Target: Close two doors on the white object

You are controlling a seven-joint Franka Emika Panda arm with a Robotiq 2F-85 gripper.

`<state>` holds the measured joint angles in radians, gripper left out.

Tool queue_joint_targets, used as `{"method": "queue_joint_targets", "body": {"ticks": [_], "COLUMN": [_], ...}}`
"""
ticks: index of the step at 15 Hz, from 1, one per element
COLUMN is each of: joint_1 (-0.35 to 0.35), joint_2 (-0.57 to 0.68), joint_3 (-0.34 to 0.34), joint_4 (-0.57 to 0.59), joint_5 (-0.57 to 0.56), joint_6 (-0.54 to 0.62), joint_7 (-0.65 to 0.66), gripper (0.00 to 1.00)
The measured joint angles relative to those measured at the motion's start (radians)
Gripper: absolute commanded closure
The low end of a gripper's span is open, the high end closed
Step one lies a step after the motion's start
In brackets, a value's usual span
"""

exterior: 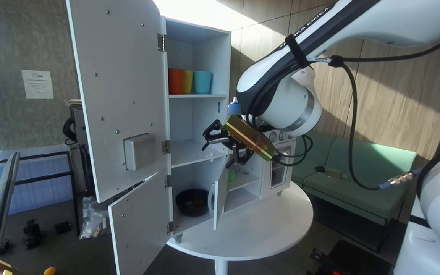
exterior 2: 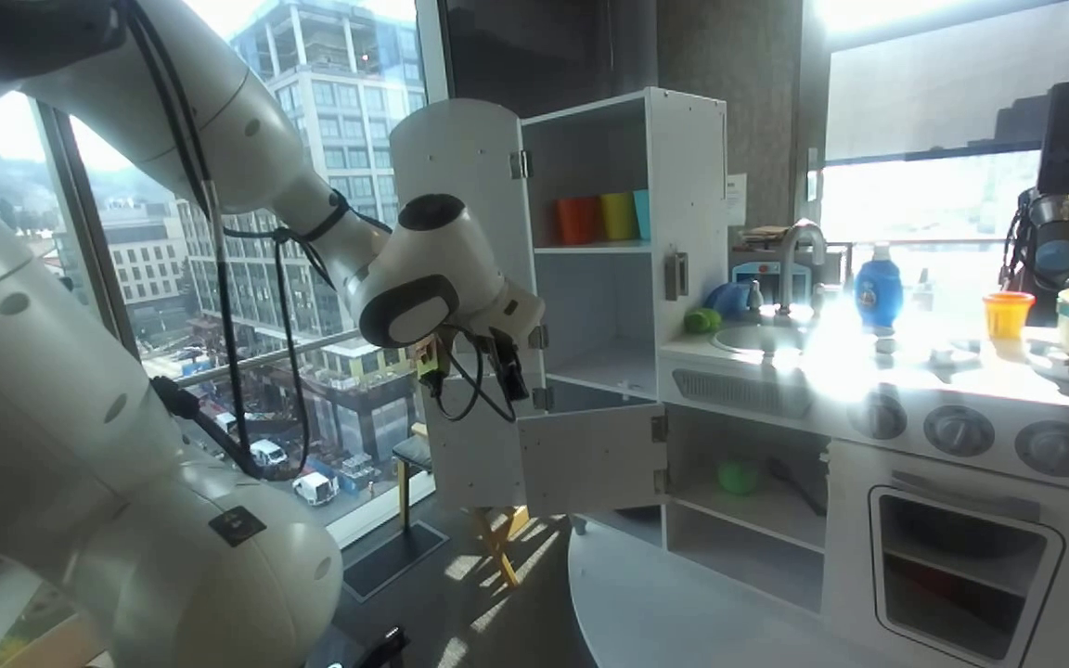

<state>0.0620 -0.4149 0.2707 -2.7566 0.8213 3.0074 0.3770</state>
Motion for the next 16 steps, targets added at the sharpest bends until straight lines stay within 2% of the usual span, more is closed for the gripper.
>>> {"method": "queue_joint_targets", "body": {"ticks": [3, 5, 9, 10, 13, 16], "joint_1": [-0.043, -0.078, -0.166, -0.165, -0.1, 0.062], "joint_2": [0.067, 0.182, 0.433, 0.495, 0.606, 0.65], "joint_3": [0.013, 0.008, 0.018, -0.005, -0.107, -0.313], "joint_4": [0.032, 0.1, 0.244, 0.281, 0.396, 0.49], "joint_5": [-0.038, -0.067, -0.116, -0.131, -0.154, -0.185], "joint_6": [0.134, 0.213, 0.303, 0.319, 0.318, 0.216], "joint_7": [0.056, 0.074, 0.076, 0.076, 0.082, 0.083], "gripper": [0.0, 0.0, 0.0, 0.0, 0.0, 0.0]}}
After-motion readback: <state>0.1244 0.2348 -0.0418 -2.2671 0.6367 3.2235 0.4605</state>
